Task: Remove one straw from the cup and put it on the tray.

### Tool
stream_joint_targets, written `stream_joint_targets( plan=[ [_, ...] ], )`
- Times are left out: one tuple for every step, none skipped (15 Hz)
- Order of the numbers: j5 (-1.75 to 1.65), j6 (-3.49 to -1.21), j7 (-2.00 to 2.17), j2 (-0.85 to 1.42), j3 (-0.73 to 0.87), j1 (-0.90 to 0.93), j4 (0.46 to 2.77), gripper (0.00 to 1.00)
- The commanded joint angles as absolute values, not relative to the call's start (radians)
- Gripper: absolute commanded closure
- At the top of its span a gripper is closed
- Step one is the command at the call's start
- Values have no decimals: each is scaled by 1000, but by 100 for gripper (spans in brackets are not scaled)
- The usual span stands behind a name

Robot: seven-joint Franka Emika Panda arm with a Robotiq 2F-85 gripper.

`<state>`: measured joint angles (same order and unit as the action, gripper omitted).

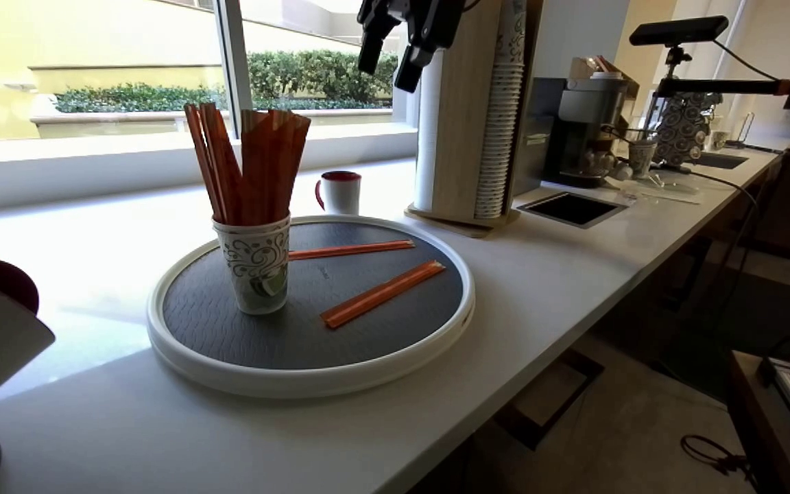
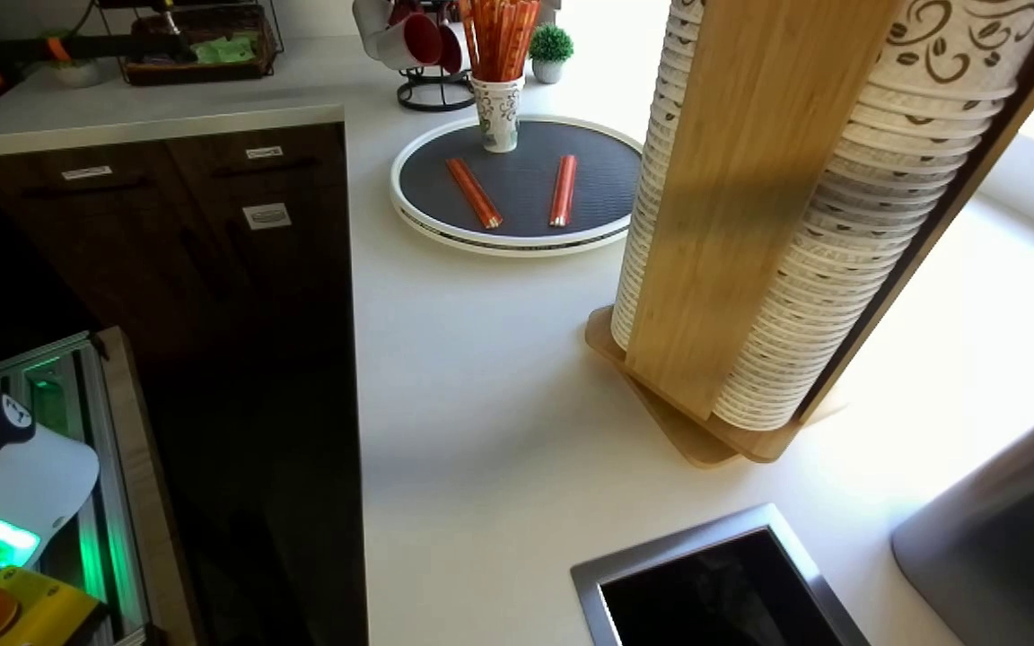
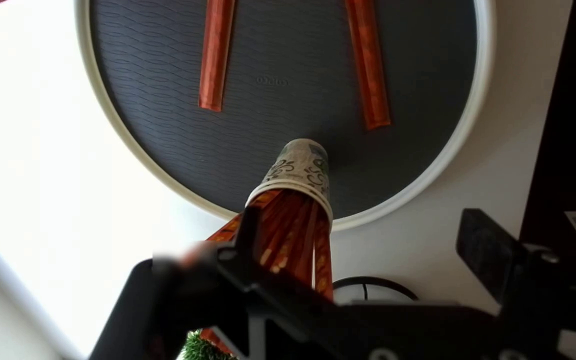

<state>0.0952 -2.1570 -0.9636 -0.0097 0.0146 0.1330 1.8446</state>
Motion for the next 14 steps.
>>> stream_joint_targets(
  plan=[
    [109, -2173, -990, 12, -22, 110, 1822, 0],
    [107, -2171, -996, 29, -29, 110, 1804, 0],
    [110, -2169, -1000, 41, -35, 109, 1790, 0],
    [108, -2170, -1008, 56, -41, 108, 1775, 0],
    [113, -2171, -1020, 68, -46, 106, 1761, 0],
    [130, -2166, -1037, 84, -50, 102, 1746, 0],
    [125, -2168, -1045, 98, -55, 100, 1734, 0],
    [131, -2177, -1059, 112, -61, 97, 1723, 0],
    [124, -2186, -1069, 126, -66, 94, 1709, 0],
    [130, -2191, -1083, 141, -72, 90, 1696, 0],
    [125, -2196, -1090, 156, -78, 88, 1681, 2],
    [125, -2200, -1100, 169, -84, 86, 1669, 8],
    [127, -2211, -1111, 182, -90, 83, 1658, 12],
    [125, -2221, -1117, 195, -96, 82, 1647, 21]
  ],
)
